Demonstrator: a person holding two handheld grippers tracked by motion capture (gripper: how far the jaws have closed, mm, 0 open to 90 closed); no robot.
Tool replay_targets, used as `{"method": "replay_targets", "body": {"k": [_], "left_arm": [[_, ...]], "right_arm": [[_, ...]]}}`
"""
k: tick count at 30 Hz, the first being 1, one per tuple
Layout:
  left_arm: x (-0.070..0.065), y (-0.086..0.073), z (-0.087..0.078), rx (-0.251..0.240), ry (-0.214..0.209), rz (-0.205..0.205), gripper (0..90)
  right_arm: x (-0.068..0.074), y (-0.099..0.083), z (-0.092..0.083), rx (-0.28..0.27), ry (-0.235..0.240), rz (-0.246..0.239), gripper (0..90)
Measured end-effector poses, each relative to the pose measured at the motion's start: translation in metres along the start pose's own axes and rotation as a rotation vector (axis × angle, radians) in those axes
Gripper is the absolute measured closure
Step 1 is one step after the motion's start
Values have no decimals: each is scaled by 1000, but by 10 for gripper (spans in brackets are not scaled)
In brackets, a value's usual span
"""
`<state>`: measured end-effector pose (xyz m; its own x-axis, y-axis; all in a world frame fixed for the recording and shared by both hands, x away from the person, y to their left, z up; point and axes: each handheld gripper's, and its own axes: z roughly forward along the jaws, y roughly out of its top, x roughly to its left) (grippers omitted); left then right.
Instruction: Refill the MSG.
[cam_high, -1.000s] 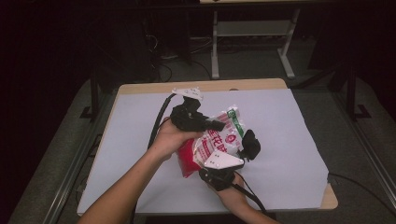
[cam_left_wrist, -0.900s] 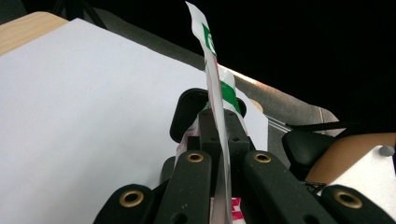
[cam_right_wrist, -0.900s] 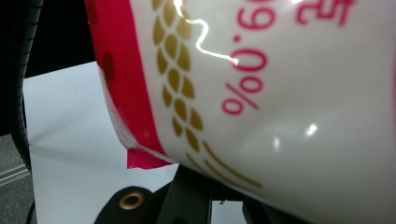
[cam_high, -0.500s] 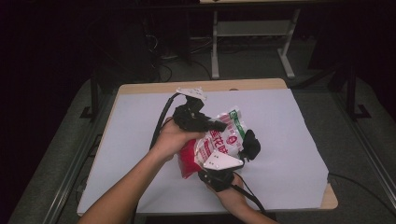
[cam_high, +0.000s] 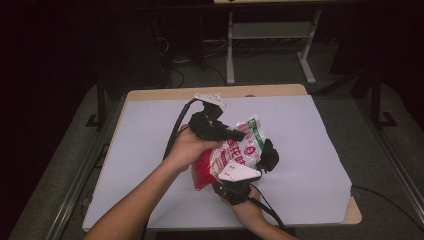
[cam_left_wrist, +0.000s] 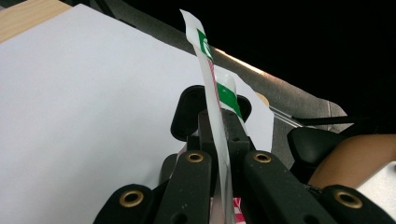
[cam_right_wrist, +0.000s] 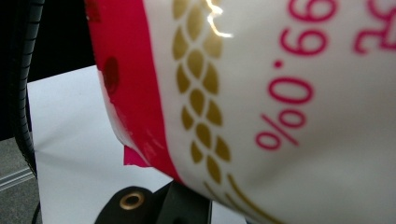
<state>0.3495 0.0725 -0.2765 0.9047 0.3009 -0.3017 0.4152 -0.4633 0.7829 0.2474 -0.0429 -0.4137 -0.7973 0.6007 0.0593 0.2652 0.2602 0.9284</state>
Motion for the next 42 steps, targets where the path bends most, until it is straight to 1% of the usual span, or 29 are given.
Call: {"method": "replay_targets", "body": {"k": [9,22,26,34,38,42], "left_arm": [[3,1,3,13,1,-2,900],[4,2,6,15,1,-10,900],[5,2,6,20,4,-3,900],[3,4,7,23,12,-6,900],[4,5,8,29,17,2,900],[4,5,9,29,22,-6,900]], "right_arm": [[0,-1,0,4,-4,10,900],[-1,-1,1,6,-4,18,900],[0,-1,1,4,-8,17,900],[-1,-1,0,3,-9,18,900],[-1,-1,0,1,-11,18,900],[0,-1,1,3,-15,14,900]]}}
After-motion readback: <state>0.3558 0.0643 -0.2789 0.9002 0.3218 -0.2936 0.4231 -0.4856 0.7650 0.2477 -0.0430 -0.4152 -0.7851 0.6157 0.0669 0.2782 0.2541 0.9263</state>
